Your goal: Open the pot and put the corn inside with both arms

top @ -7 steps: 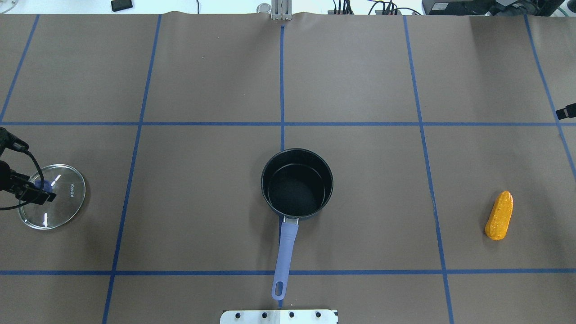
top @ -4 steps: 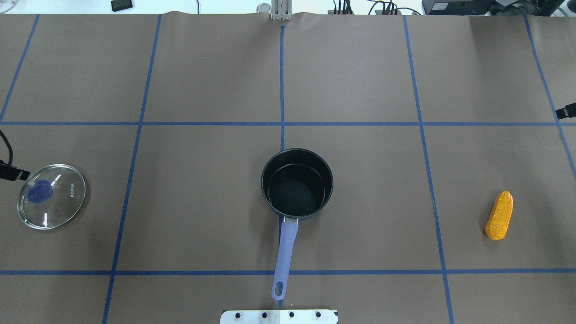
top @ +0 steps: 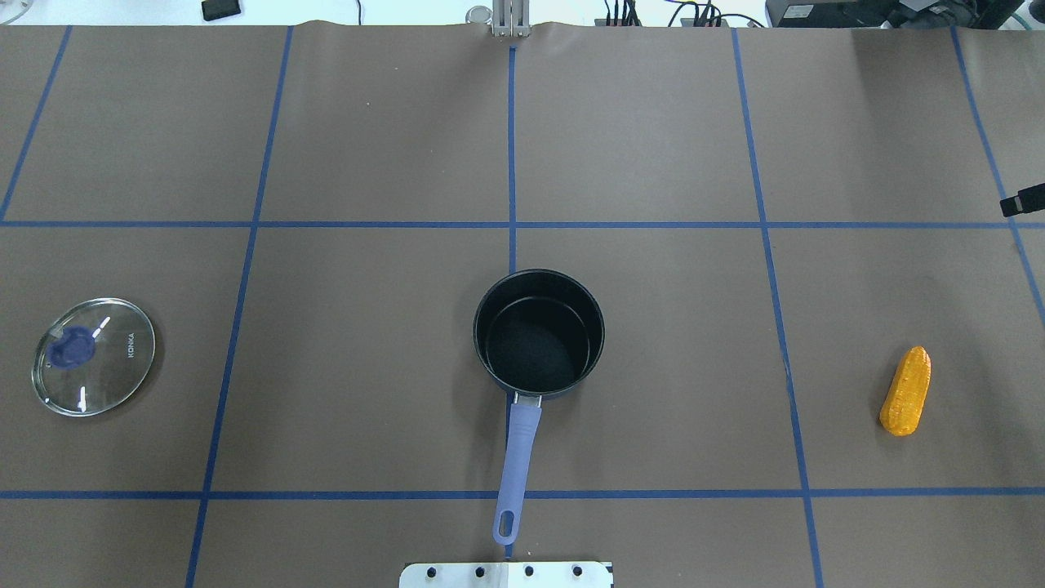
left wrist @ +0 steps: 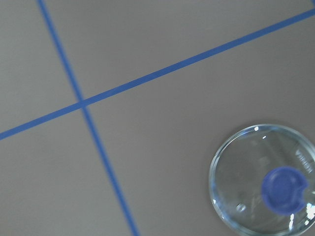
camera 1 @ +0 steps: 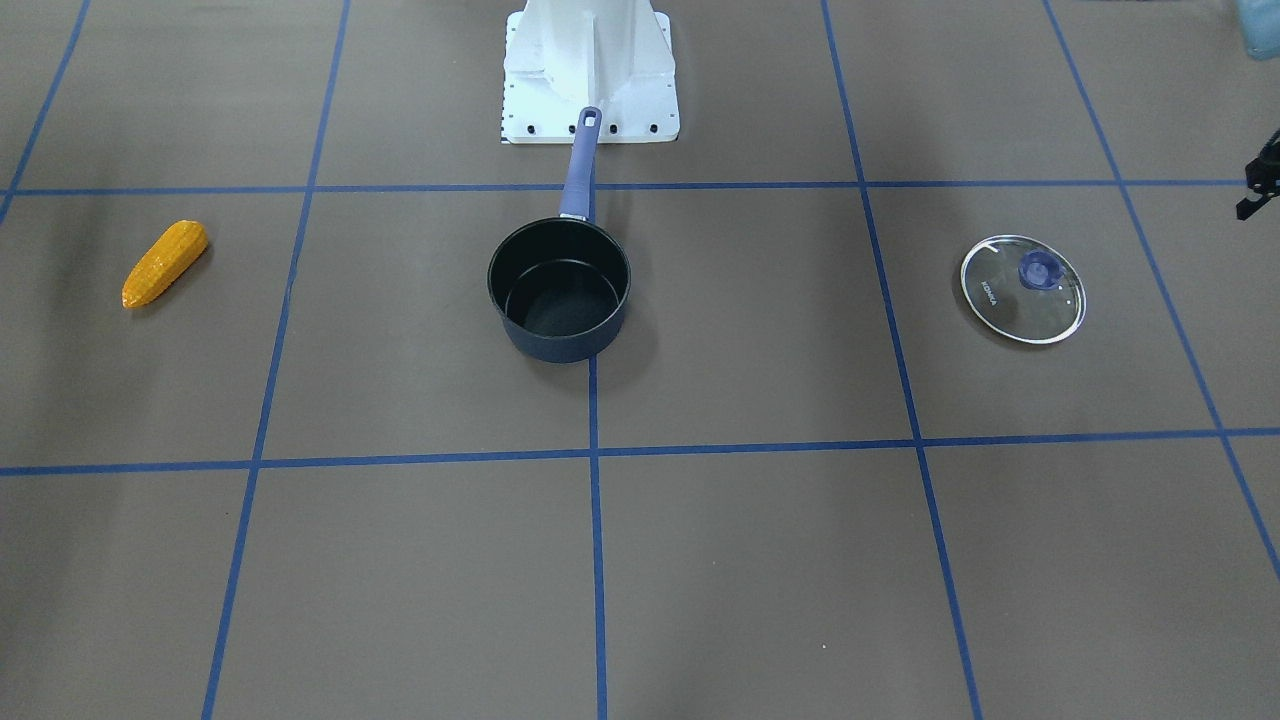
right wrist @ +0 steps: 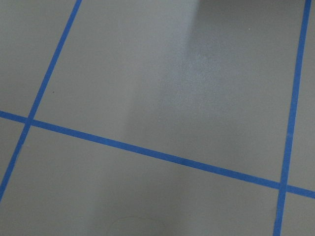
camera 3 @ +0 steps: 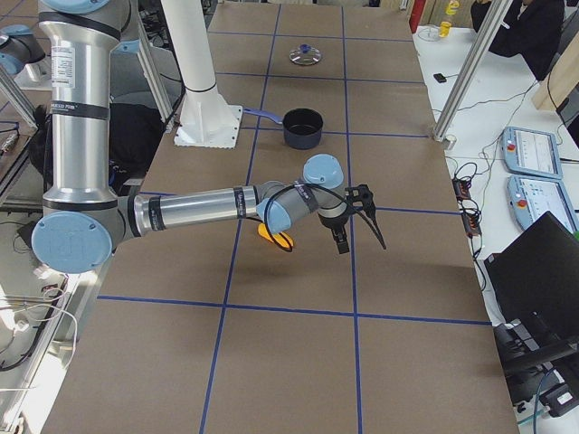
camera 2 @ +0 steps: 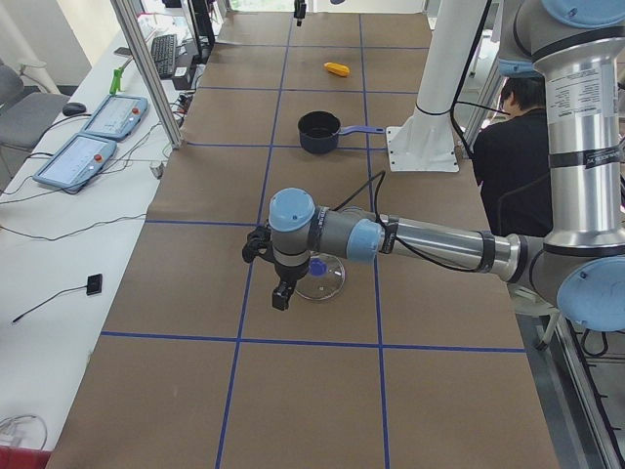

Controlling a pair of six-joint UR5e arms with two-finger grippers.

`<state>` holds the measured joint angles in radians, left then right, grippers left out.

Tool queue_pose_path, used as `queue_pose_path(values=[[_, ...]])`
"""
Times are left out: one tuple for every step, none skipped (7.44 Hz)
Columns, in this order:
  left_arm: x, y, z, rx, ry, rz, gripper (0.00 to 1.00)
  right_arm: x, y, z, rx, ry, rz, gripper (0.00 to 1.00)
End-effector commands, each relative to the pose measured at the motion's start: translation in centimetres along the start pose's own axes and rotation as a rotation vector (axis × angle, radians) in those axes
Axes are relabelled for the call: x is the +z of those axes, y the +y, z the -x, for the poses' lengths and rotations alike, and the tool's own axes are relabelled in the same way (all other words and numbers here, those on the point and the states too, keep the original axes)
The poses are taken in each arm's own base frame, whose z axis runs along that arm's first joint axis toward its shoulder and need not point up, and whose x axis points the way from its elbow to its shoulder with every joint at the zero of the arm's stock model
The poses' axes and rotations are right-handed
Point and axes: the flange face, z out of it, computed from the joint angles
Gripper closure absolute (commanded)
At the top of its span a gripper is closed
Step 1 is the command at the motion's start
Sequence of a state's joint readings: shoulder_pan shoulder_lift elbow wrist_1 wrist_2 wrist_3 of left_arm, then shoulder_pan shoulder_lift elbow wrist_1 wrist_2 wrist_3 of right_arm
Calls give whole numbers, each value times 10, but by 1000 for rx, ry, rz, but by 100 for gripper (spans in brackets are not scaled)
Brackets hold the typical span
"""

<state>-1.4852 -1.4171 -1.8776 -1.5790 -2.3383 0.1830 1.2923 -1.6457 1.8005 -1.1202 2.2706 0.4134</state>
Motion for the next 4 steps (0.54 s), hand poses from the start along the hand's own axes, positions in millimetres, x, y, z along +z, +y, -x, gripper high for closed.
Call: queue_pose_path(values=[[-12,8,12,20,0,-6,2,16,41,55,86,42,24,0],[-14,5,12,22,-3,-10,2,32,79,69,137,78,2,0],[-15,2,11,26,-4,-13,2,47,115,73,180,88,-27,0],[-16,2,10,30,-4,-18,2,60,137,81,223,107,-51,0]])
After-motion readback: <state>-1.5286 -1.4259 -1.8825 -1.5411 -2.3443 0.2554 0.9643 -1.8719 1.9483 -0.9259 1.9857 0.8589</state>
